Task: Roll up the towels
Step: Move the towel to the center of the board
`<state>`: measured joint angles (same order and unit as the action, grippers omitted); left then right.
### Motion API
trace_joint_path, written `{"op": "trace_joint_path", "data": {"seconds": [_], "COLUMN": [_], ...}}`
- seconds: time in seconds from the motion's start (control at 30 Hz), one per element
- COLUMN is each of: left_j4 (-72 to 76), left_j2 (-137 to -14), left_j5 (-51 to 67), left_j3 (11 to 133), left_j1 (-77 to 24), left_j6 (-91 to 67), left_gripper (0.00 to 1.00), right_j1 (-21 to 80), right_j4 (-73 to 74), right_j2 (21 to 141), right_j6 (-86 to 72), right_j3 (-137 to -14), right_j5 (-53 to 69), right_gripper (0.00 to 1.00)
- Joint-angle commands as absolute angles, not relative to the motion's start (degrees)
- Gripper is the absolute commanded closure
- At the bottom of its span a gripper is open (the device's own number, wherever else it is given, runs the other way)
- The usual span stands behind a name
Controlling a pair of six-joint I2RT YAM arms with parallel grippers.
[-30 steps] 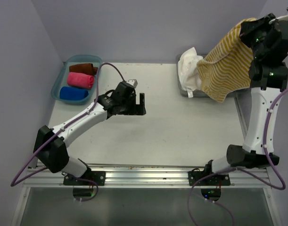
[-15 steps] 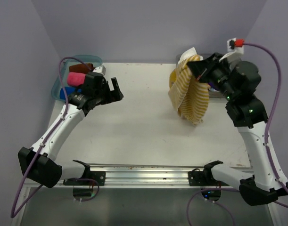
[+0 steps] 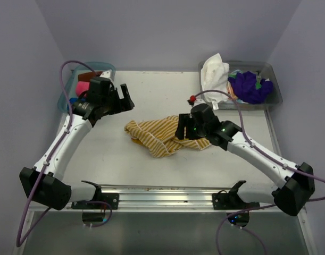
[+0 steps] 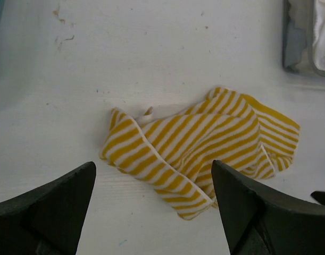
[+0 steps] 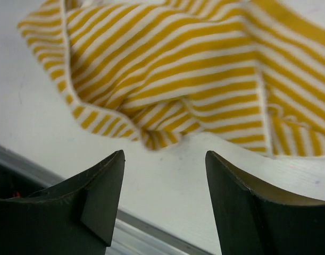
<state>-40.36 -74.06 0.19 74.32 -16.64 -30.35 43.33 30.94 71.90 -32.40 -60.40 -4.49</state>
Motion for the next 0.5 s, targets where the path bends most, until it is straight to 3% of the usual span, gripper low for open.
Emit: {"op": "trace_joint_path", "data": {"seconds": [0.0, 0.17, 0.3, 0.47], "left_j4": [-40.17, -37.79, -40.77, -40.08], "left_j2": [-77.33, -83.66, -85.26, -83.41], "left_j5": [0.35, 3.34, -2.8, -5.45], "left_j3": [73.83, 70.67, 69.96, 67.42], "left_j1": [-24.56, -30.67, -30.85, -30.76], "left_j6": [-29.62, -31.73, -31.2, -31.38], "left_gripper": [0.07, 0.05, 0.04, 0.03], "right_j1": [34.04, 27.43, 26.9, 26.98], "right_j4": [32.25, 30.95, 29.71, 28.05], "right_j2": [65.66, 67.4, 71.45, 76.11], "right_j6": [-31.55, -31.82, -31.12, -28.66], "right_j3": [-56.54, -49.58, -47.55, -48.6], "right_j5": [-6.17, -4.22, -3.17, -3.52], "right_gripper": [0.34, 0.25, 0.18, 0.17]}}
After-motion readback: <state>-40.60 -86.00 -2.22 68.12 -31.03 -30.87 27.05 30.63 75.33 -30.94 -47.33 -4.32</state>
